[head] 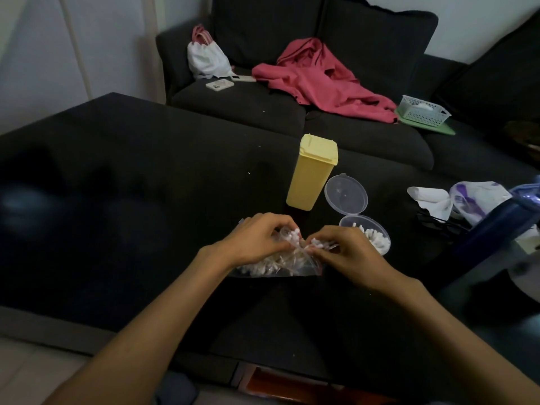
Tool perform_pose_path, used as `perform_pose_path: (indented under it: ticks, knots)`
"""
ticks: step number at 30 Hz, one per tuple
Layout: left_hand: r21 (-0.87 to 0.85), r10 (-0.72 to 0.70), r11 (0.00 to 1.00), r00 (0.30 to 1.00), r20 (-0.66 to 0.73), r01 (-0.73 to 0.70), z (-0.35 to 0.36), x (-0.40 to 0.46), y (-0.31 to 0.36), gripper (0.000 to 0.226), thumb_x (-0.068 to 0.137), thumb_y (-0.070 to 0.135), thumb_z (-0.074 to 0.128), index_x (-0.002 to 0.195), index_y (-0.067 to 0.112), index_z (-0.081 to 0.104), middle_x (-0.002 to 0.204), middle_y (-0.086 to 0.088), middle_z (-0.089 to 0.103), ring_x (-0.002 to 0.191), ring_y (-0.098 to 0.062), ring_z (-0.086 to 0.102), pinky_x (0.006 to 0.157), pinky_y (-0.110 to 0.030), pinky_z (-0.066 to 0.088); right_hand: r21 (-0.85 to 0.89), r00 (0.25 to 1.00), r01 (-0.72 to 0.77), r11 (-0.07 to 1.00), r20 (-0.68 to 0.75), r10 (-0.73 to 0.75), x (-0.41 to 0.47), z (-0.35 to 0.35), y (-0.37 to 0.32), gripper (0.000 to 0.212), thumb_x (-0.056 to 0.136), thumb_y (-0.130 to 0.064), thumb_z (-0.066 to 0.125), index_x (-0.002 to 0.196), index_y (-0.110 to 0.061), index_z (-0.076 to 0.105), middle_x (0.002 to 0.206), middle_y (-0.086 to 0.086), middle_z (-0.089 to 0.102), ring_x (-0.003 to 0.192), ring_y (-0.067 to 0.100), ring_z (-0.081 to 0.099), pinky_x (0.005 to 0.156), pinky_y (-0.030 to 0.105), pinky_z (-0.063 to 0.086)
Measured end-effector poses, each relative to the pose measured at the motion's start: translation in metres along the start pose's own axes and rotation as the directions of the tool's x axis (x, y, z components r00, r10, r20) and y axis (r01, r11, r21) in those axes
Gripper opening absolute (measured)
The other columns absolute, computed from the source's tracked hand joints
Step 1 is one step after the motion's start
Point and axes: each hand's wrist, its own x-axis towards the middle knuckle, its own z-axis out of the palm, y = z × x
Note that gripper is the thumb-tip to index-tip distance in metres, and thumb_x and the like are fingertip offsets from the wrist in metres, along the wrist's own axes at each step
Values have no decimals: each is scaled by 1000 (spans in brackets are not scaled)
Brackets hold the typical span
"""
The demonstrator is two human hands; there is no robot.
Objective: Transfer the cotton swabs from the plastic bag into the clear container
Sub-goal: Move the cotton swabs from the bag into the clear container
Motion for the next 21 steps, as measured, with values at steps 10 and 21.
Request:
perform_pose_path:
  ticks: [10, 21]
  knots:
    - [35, 11, 999, 998, 59, -13, -7, -8, 0, 17, 93, 27, 53, 109, 35, 53, 114, 12, 54, 102, -1, 54, 90, -37, 50, 141, 995, -76, 987, -49, 84, -14, -4, 2, 13, 87, -17, 61, 99, -21, 66, 98, -5, 67, 91, 1, 64, 83, 26, 55]
    - [94, -22, 995, 1000, 19, 20, -10, -12, 0, 13, 93, 28, 54, 105, 34, 56, 108, 11, 57, 99, -3, 57, 91, -42, 50, 171, 993, -35, 985, -103, 54, -21, -17, 8, 14, 86, -18, 61, 98, -18, 68, 97, -5, 68, 94, 4, 65, 80, 27, 56]
